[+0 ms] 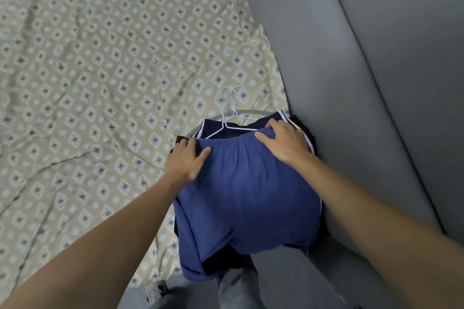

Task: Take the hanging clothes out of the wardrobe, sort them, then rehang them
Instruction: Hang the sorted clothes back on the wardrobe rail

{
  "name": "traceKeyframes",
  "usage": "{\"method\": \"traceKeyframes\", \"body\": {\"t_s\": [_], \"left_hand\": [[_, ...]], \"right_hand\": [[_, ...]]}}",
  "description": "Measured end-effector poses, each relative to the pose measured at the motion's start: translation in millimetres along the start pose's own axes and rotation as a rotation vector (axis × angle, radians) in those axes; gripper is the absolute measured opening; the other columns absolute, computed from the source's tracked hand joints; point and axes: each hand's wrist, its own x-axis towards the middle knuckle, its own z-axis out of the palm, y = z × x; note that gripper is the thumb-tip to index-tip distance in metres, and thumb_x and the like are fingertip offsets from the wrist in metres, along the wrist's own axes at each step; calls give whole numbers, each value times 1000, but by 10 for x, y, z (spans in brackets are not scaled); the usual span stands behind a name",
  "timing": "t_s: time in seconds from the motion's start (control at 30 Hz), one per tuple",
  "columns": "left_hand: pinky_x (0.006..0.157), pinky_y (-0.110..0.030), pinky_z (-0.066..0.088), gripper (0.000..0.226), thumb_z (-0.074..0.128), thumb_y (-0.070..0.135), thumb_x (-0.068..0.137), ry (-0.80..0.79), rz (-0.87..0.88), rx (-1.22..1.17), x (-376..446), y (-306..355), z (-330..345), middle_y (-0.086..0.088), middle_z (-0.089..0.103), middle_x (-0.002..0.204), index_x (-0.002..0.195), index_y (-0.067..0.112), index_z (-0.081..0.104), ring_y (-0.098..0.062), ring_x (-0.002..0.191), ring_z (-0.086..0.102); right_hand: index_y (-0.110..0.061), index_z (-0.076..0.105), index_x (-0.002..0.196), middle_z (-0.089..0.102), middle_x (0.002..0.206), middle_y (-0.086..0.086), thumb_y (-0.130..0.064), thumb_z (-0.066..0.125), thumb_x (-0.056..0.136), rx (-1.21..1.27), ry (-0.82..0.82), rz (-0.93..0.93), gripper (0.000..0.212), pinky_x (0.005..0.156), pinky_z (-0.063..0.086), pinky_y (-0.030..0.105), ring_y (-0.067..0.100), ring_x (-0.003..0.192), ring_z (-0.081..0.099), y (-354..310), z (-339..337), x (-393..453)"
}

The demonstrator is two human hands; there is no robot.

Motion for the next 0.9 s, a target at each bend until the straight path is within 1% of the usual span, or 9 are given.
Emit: {"method": "traceKeyframes", "body": {"t_s": [0.07, 0.1, 0.2, 0.3, 0.4, 0.47, 0.6, 0.73, 0.9], "left_hand": [[101, -49, 44, 54, 41, 59, 105, 0, 26, -26, -93, -5, -92, -10, 58, 129, 136, 15, 51, -34, 124, 51], [97, -48, 45, 51, 40, 59, 105, 5, 47, -33, -155, -4, -149, -9, 60, 124, 131, 17, 52, -34, 120, 54], [76, -42, 42, 41, 36, 59, 107, 46, 122, -80, -416, 40, -360, 0, 62, 94, 97, 21, 50, -29, 93, 58], [67, -40, 39, 42, 36, 57, 108, 117, 199, -154, -748, 120, -632, 5, 58, 78, 81, 26, 44, -23, 78, 56], [67, -39, 44, 41, 39, 56, 108, 179, 269, -185, -1089, 160, -926, 6, 59, 75, 80, 27, 46, -16, 74, 57], [65, -36, 44, 38, 42, 55, 108, 208, 338, -182, -1316, 168, -1143, 8, 59, 73, 81, 28, 48, -10, 72, 56], [62, -30, 42, 30, 49, 50, 106, 250, 528, -181, -1800, 199, -1576, 11, 59, 74, 85, 30, 51, -6, 72, 56], [62, -35, 46, 25, 56, 43, 105, 276, 730, -225, -2378, 139, -1929, 10, 59, 72, 84, 29, 53, -8, 68, 57], [65, -35, 45, 25, 55, 45, 104, 292, 934, -147, -3220, -7, -2268, 11, 59, 76, 86, 28, 54, -7, 72, 56]], "right_hand": [[-26, 60, 102, 63, 109, -6, -65, 50, 98, 31, 55, -32, 40, 96, 46, 46, 20, 106, 59, -6, -91, -125], [-26, 59, 98, 62, 106, -8, -65, 50, 98, 41, 77, -43, 40, 95, 45, 46, 18, 104, 58, -11, -152, -197], [-24, 57, 90, 56, 96, -12, -64, 51, 99, 49, 133, -67, 41, 93, 43, 47, 16, 96, 55, -47, -361, -475], [-22, 55, 84, 47, 84, -14, -61, 54, 100, 62, 198, -71, 42, 91, 43, 46, 16, 87, 52, -146, -578, -837], [-26, 48, 77, 47, 81, -11, -63, 53, 99, 59, 264, -70, 43, 88, 43, 44, 17, 80, 51, -299, -780, -1266], [-28, 44, 74, 49, 82, -8, -67, 51, 97, 78, 313, -58, 46, 84, 44, 41, 17, 76, 52, -438, -897, -1590], [-27, 48, 76, 50, 86, -7, -73, 48, 92, 153, 447, -23, 48, 72, 46, 39, 17, 77, 53, -799, -1005, -2373], [-26, 53, 77, 46, 85, -8, -64, 55, 94, 155, 642, -9, 42, 71, 45, 38, 16, 78, 52, -1253, -910, -3327], [-18, 52, 72, 41, 82, -6, -51, 64, 98, 207, 922, 73, 43, 67, 33, 30, 16, 76, 47, -1762, -622, -4557]]}}
